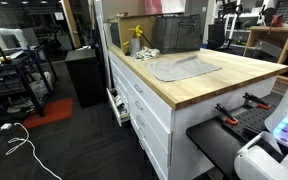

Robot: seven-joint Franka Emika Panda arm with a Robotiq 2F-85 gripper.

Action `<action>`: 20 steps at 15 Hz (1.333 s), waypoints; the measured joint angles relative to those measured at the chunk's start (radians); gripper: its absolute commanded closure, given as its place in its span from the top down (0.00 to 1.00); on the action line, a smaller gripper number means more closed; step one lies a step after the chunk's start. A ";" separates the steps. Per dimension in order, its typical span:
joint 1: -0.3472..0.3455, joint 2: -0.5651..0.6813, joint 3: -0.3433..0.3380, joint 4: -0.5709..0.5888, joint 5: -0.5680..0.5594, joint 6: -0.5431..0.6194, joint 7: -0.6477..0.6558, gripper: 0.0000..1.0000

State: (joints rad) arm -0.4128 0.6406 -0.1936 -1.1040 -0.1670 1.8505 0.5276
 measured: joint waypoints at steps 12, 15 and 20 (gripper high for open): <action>0.018 -0.479 0.010 -0.561 0.106 0.267 -0.228 1.00; 0.049 -0.619 -0.002 -0.711 0.162 0.321 -0.331 1.00; 0.099 -0.877 -0.013 -0.980 0.175 0.351 -0.438 1.00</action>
State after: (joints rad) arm -0.3134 -0.2367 -0.2069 -2.0841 0.0076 2.2010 0.0894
